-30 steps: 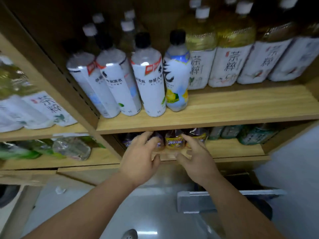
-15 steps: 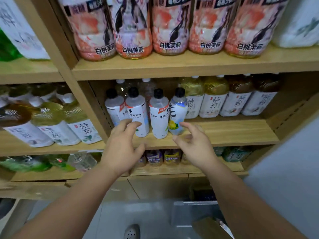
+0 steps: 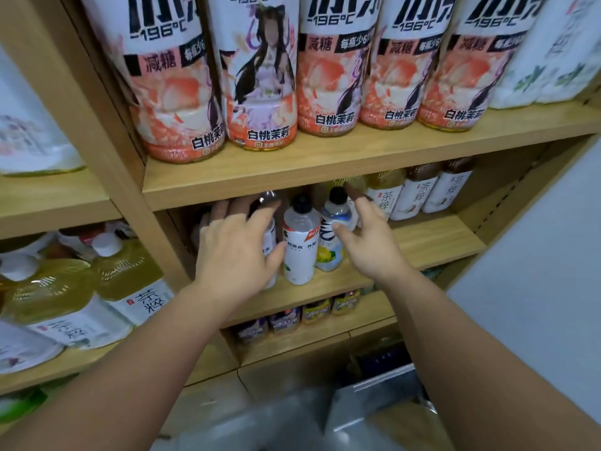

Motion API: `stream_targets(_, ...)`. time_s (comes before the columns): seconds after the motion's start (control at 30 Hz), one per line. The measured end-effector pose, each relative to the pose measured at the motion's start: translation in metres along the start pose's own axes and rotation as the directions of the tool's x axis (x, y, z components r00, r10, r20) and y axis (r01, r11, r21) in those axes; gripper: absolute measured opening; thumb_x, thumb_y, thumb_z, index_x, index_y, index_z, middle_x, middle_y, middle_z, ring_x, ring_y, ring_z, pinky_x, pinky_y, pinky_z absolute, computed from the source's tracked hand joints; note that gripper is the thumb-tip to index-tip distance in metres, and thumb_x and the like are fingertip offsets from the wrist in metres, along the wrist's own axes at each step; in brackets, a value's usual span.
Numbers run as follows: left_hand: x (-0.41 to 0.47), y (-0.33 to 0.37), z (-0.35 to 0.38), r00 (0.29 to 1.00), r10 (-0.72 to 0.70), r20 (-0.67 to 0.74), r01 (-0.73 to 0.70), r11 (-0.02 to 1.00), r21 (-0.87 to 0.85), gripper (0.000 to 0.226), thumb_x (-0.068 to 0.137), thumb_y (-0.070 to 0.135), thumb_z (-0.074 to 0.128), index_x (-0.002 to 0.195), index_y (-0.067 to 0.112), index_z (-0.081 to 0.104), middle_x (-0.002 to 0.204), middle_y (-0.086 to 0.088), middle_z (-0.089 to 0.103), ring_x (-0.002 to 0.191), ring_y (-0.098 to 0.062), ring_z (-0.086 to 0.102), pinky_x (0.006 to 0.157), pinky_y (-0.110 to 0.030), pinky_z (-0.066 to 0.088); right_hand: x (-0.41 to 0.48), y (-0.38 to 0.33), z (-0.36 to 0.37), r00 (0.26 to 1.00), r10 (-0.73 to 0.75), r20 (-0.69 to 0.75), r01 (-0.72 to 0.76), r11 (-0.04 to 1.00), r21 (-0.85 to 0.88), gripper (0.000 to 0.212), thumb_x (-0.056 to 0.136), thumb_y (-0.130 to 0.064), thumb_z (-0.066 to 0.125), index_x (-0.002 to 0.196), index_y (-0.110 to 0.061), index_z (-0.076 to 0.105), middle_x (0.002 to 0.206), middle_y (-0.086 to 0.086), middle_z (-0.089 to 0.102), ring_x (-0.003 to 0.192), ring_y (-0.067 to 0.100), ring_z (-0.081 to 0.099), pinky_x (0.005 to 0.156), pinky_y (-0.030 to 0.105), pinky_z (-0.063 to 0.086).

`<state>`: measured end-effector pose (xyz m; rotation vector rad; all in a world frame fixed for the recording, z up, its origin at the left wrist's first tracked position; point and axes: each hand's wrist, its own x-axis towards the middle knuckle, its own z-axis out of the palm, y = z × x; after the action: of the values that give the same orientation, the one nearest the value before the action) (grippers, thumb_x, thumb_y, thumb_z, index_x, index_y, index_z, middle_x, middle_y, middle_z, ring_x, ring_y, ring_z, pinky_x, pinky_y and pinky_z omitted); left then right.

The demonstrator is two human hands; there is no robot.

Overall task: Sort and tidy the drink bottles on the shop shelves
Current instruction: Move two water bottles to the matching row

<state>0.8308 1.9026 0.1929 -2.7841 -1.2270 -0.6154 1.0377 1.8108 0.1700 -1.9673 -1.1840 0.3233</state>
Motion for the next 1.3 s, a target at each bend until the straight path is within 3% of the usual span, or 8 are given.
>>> stream_targets(0.13, 0.022, 0.012, -0.01, 0.987, 0.051, 0.154, -0.032, 0.992, -0.124, 0.067, 0.095, 0.052, 0.058, 0.155, 0.037, 0.032, 0.139, -0.002, 0.06, 0.125, -0.031, 0.056, 0.093, -0.045, 0.052, 0.015, -0.005, -0.002, 0.992, 0.044, 0.115, -0.044, 0.999, 0.004, 0.062, 0.106, -0.024, 0.053, 0.16, -0.034, 0.025, 0.159, 0.0, 0.037, 0.144, 0.019, 0.038, 0.104, 0.023, 0.033)
stream_targets(0.27, 0.042, 0.025, -0.005, 0.95, 0.095, 0.297, -0.05, 0.986, -0.156, 0.062, 0.105, 0.045, 0.044, 0.159, 0.043, 0.014, 0.144, -0.002, 0.055, 0.128, -0.028, 0.054, 0.081, -0.033, 0.044, 0.027, 0.003, -0.005, 0.988, 0.058, 0.145, -0.038, 0.99, -0.137, 0.045, 0.107, -0.029, 0.049, 0.151, -0.03, 0.04, 0.13, 0.005, 0.063, 0.112, 0.029, 0.063, 0.092, 0.038, 0.053)
stream_targets(0.47, 0.061, 0.036, 0.003, 0.919, 0.026, 0.393, 0.034, 0.989, -0.147, 0.053, 0.107, 0.032, 0.043, 0.157, 0.03, 0.028, 0.155, -0.009, 0.043, 0.133, -0.031, 0.047, 0.09, -0.034, 0.039, 0.03, 0.007, -0.008, 0.988, -0.027, 0.152, 0.063, 0.969, -0.238, 0.053, 0.105, -0.027, 0.052, 0.152, -0.038, 0.033, 0.1, 0.0, 0.063, 0.075, 0.023, 0.059, 0.069, 0.037, 0.053)
stream_targets(0.63, 0.063, 0.048, 0.002, 0.939, -0.03, 0.343, 0.073, 0.991, -0.112, 0.03, 0.104, 0.033, 0.049, 0.132, 0.022, 0.051, 0.113, -0.009, 0.062, 0.092, -0.028, 0.053, 0.071, -0.031, 0.034, 0.037, 0.015, -0.007, 0.983, -0.058, 0.173, 0.098, 0.967, -0.236, 0.054, 0.105, -0.028, 0.051, 0.152, -0.042, 0.028, 0.101, 0.002, 0.065, 0.063, 0.015, 0.055, 0.057, 0.037, 0.047)
stream_targets(0.9, -0.008, 0.049, -0.006, 0.99, -0.12, 0.077, 0.134, 0.969, -0.209, 0.037, 0.094, 0.026, 0.07, 0.128, 0.012, 0.063, 0.112, -0.008, 0.066, 0.105, -0.031, 0.061, 0.085, -0.035, 0.045, 0.036, 0.02, -0.012, 0.974, -0.14, 0.179, 0.193, 0.923, -0.332, 0.052, 0.102, -0.042, 0.054, 0.15, -0.035, 0.037, 0.11, 0.013, 0.064, 0.104, 0.035, 0.057, 0.091, 0.046, 0.05)
stream_targets(1.07, -0.041, 0.036, -0.025, 0.972, -0.233, -0.019, 0.225, 0.954, -0.196, 0.036, 0.093, 0.022, 0.07, 0.126, 0.009, 0.063, 0.109, -0.006, 0.064, 0.099, -0.028, 0.062, 0.083, -0.038, 0.052, 0.023, -0.021, -0.01, 0.888, -0.455, 0.064, 0.45, 0.833, -0.323, 0.033, 0.099, -0.044, 0.059, 0.096, -0.012, 0.063, 0.084, 0.017, 0.063, 0.09, 0.04, 0.059, 0.078, 0.045, 0.041)
stream_targets(1.23, -0.071, 0.026, -0.047, 0.939, -0.341, -0.046, 0.328, 0.928, -0.175, 0.035, 0.093, 0.021, 0.07, 0.126, 0.01, 0.062, 0.107, 0.001, 0.057, 0.1, -0.022, 0.058, 0.081, -0.026, 0.04, 0.029, -0.053, 0.022, 0.775, -0.474, 0.418, 0.566, 0.815, -0.127, 0.052, 0.101, -0.046, 0.056, 0.149, -0.03, 0.047, 0.134, 0.008, 0.062, 0.125, 0.035, 0.054, 0.092, 0.039, 0.044)
stream_targets(1.3, -0.089, 0.023, -0.054, 0.923, -0.381, -0.063, 0.363, 0.912, -0.194, 0.032, 0.094, 0.02, 0.069, 0.124, 0.012, 0.062, 0.109, 0.0, 0.058, 0.1, -0.02, 0.057, 0.082, -0.028, 0.045, 0.033, -0.055, 0.036, 0.762, -0.418, 0.495, 0.524, 0.847, -0.09, 0.062, 0.101, -0.046, 0.055, 0.158, -0.037, 0.03, 0.124, 0.007, 0.066, 0.119, 0.035, 0.059, 0.085, 0.038, 0.046)
